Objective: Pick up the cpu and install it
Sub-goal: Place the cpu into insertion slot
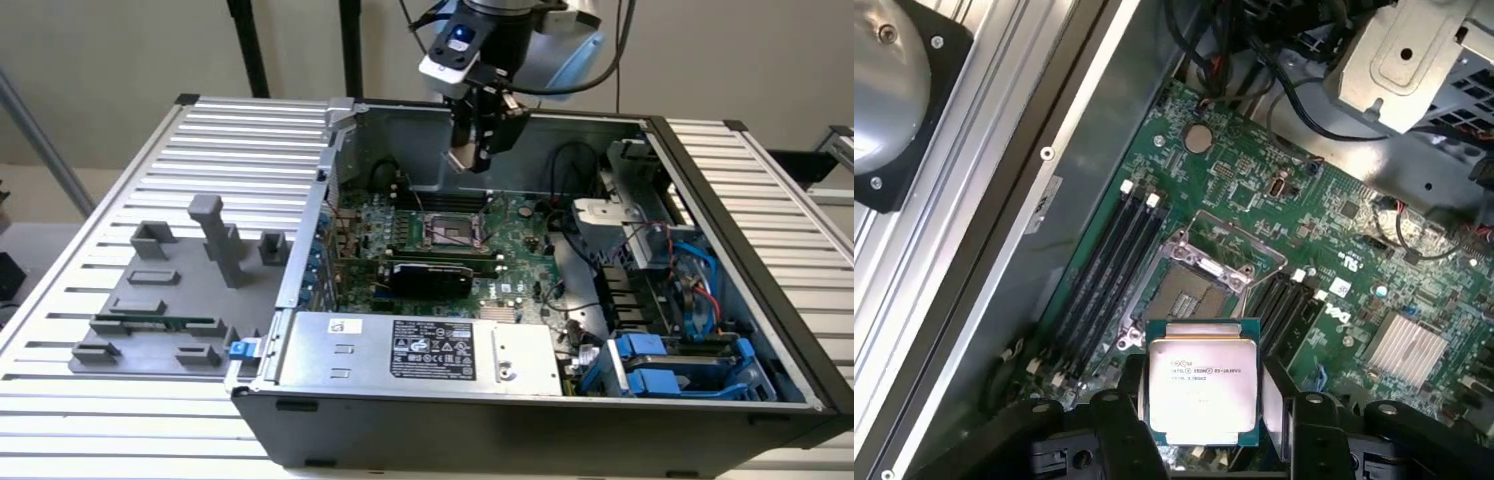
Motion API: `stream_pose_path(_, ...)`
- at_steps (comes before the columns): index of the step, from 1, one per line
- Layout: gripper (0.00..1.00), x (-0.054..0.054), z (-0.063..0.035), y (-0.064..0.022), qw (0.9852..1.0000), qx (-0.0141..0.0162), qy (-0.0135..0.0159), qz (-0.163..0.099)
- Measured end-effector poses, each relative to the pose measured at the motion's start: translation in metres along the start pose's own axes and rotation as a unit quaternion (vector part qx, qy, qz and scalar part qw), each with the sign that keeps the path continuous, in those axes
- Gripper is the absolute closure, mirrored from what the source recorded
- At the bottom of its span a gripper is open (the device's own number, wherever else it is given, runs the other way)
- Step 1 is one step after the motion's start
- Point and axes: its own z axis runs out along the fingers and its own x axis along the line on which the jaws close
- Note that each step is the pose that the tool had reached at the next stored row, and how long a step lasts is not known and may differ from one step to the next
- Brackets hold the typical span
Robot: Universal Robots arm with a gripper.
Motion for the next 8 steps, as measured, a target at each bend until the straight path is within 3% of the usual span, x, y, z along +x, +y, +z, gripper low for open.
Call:
stream_pose_path(4,0.45,0.0000,0.0021,0.0000,0.9993,-0.0004,0.0005,0.036)
stream_pose_path(8,0.45,-0.0001,0.0047,0.0001,0.9973,-0.0007,0.0009,0.073)
